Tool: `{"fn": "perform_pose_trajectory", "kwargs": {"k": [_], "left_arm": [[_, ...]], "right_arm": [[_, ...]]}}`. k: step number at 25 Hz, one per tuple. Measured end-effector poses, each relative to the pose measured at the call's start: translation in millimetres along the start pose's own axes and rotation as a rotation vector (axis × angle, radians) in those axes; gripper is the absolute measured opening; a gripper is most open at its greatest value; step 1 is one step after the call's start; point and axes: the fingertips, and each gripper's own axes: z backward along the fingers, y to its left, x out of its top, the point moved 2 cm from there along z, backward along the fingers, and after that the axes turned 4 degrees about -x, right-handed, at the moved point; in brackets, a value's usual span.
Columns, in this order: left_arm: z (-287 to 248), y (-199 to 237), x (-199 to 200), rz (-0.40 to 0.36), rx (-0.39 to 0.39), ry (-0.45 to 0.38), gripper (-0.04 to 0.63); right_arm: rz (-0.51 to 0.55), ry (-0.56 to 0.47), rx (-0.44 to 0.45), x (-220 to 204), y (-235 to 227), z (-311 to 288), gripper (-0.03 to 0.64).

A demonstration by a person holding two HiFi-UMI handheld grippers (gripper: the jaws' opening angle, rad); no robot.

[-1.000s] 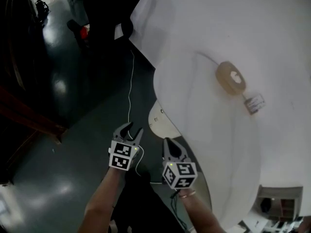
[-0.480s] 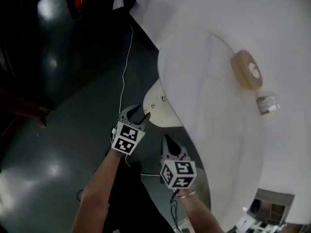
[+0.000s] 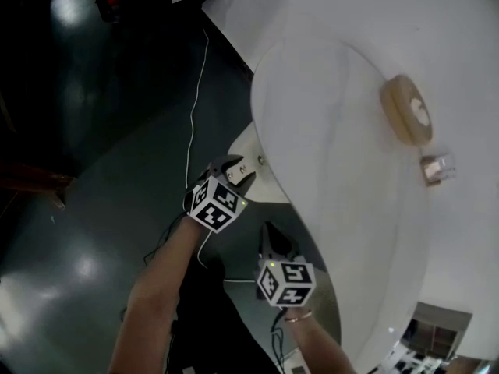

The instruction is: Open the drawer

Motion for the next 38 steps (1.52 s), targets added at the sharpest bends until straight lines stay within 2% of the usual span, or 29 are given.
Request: {"fn": "perform_pose_trajectory", "kwargs": {"k": [9,14,18,22,29,38], "left_arm": [[-34,2,14,-0.1,-0.07,0.024,0.167],[-45,4,20,-0.126,-0.098,0.033,0.163],[-47,-1,20,-0.157,-0.142,0.052,0.106],[-47,-1,20,-0.155,-0.148,0.076,0.101],[-43,-1,16,-0.103,-0.119,0.089,0.1],[2,7,-12,-0.098,-0.088,0.134,0.1]], "right_arm": [[0.006,0.029,-0.017,-4,0,-12,0.003],[-0.007,0.047,-0.028,-11,-2,-10,0.003],[-0.008,0.057,-0.043,-14,-5,-9,0.003],[-0.017,0.059,-0.051,-12,-2,-8,0.003],[-0.03,0.036,-0.052,-4,2,-1,0.003],[-0.043,0.044,-0.027,-13,12,8,0.003]]}}
